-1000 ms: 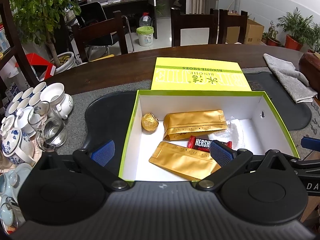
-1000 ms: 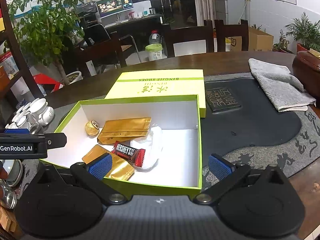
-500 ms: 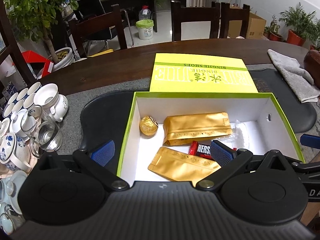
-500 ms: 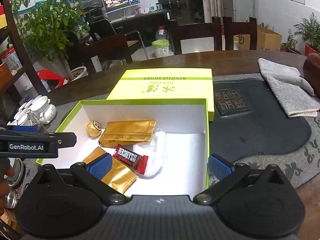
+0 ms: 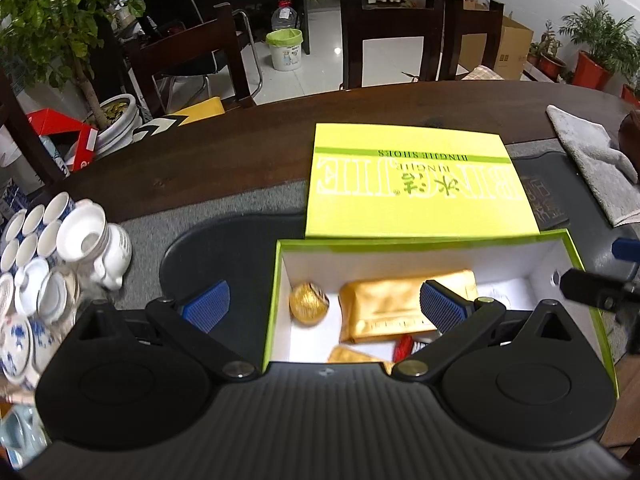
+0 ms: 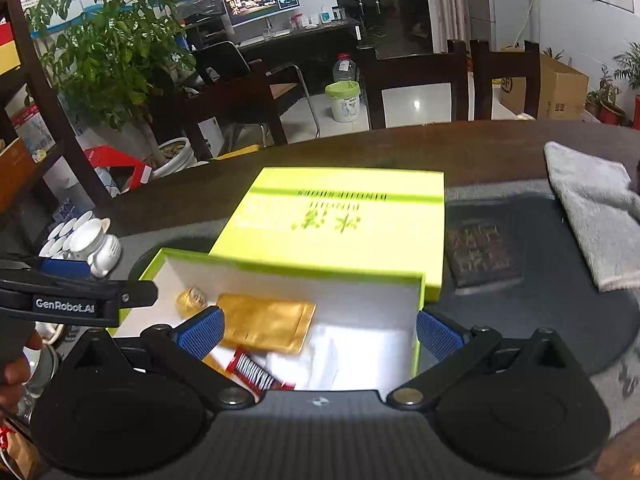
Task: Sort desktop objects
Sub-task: 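Close both grippers on the edges of the yellow lid and lift it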
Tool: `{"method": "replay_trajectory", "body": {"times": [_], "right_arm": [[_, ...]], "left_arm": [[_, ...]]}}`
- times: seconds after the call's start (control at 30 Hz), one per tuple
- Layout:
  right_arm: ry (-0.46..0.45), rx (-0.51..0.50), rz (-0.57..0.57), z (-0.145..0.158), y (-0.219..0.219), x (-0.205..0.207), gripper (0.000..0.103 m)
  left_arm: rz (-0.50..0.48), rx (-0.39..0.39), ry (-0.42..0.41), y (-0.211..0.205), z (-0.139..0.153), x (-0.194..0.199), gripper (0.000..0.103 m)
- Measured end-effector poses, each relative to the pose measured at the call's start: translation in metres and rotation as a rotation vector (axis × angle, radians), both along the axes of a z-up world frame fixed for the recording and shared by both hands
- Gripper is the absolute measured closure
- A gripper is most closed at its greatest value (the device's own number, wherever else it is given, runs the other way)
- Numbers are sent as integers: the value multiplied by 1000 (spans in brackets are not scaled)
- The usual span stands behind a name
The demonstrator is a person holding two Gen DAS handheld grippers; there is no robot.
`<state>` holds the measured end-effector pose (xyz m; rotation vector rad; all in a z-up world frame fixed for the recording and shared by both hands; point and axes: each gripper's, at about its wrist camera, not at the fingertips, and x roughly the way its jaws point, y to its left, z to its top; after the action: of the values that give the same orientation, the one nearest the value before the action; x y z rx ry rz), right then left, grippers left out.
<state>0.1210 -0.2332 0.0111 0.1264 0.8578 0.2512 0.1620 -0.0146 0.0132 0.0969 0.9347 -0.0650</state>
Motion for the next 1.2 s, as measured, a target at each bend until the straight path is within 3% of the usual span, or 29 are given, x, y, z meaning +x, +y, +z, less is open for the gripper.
{"method": "replay_trajectory", "body": {"times": [0.47,0.67,1.2], "right_arm": [[114,-23,-22,1,-29,101,0],[172,-37,-29,-19,-37,133,0],[294,84,-57,-85,-57,187,0]], "left_arm": [[-7,22,15,10,3,92,1],[-19,3,50,6,-16,129,1],[-41,-51,158,6,-68,182,1]]}}
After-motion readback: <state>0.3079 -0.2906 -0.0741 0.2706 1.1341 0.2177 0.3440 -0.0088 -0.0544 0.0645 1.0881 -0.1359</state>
